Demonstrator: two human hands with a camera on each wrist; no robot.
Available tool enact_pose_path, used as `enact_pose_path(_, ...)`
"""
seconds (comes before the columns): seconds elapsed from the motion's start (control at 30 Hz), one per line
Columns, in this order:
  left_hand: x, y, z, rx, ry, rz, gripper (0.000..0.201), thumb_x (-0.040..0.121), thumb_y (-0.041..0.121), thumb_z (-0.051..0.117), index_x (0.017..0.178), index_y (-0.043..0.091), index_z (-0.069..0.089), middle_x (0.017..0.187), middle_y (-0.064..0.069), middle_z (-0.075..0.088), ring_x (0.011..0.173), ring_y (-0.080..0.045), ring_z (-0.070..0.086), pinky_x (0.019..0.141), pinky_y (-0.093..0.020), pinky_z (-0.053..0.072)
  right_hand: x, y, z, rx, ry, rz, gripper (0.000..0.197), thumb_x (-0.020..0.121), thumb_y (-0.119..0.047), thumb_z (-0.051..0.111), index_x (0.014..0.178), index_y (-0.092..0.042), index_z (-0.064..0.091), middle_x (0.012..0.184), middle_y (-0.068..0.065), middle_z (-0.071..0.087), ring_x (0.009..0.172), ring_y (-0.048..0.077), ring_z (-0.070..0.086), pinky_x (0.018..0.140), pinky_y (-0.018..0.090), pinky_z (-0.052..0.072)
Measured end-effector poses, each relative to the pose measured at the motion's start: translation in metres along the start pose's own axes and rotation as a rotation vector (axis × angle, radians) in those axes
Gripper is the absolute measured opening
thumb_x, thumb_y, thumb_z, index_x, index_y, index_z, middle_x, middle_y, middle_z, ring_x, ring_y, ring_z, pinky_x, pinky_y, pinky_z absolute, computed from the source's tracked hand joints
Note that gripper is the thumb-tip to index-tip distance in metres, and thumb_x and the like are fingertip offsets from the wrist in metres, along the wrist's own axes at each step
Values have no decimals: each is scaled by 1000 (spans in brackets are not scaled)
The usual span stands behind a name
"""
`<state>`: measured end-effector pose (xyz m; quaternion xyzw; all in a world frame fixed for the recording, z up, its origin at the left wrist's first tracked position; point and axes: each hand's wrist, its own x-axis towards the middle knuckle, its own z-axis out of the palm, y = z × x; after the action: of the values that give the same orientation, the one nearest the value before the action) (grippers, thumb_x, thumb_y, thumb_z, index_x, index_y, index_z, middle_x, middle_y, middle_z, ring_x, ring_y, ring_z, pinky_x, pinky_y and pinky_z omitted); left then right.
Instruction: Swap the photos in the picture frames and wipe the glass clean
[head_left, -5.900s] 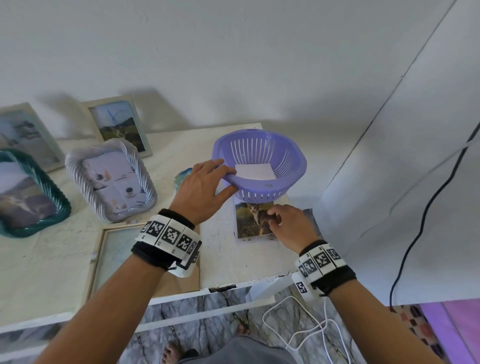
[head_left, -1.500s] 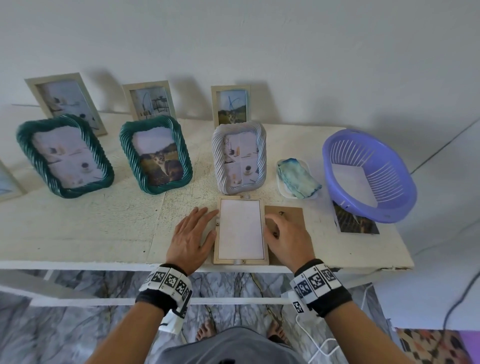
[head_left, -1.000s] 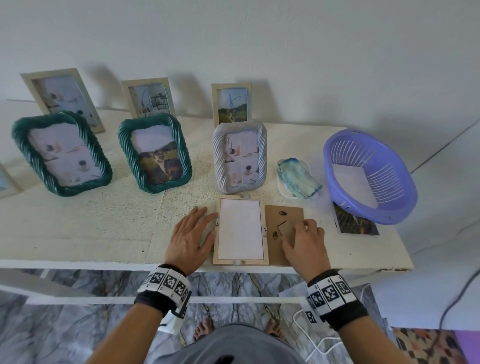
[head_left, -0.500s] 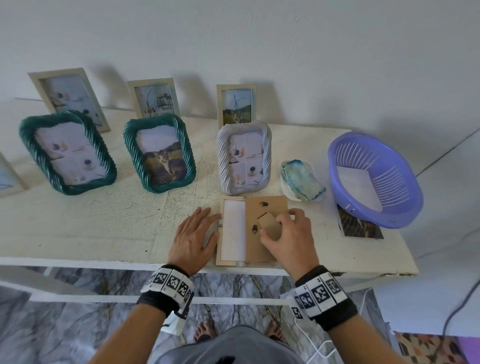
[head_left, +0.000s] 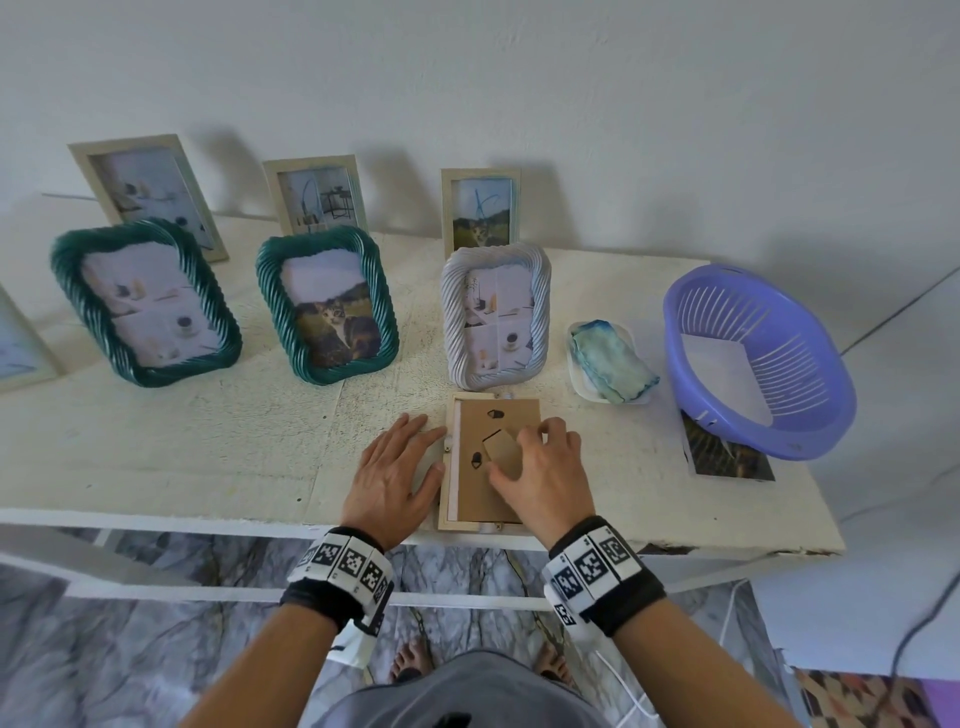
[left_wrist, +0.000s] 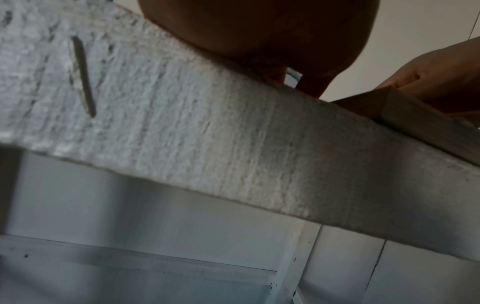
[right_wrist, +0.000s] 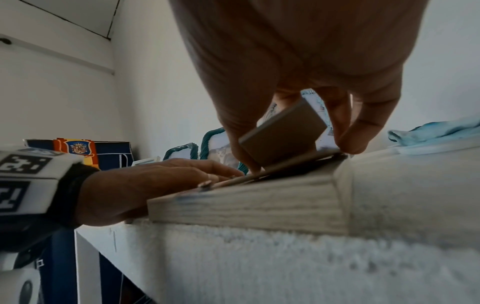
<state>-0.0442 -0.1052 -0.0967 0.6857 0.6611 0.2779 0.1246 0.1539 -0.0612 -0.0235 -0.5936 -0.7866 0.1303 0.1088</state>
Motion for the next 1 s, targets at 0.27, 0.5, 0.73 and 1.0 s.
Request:
enact_pose_path(0.27,0,0,0,-8,13,-1,52,95,48,35,138,24,54,150,-3,47,145,-20,32,116,-43,28,1,6,7,-78,-40,-48,54,86,-62,53,109,-16,64,115,6,50,102,25,47,81,37,49)
enact_pose_path(0.5,0,-1,1,-8,9,-5,52,94,47,36,138,25,54,150,-3,47,145,-20,32,116,-43,28,11,58,-5,377,-13,-126,21,91,-16,63,110,-16,68,105,0,55,86,13,59,78,32,54)
enact_pose_path(0.73,0,-1,0,-2,5,-11,52,94,48,36,138,27,54,150,-4,46,146,-21,31,116,-43,28,20,82,-12,425,-309,-178,12,90,-18,67,100,-24,67,85,-7,66,78,7,62,77,26,52)
enact_pose_path(1.0,-1,0,0,1,4,0,52,95,48,36,139,27,53,150,-5,47,145,-22,32,116,-47,31,36,85,-15,390,-440,-234,9,89,-23,67,93,-23,59,80,-7,64,76,10,58,75,30,49)
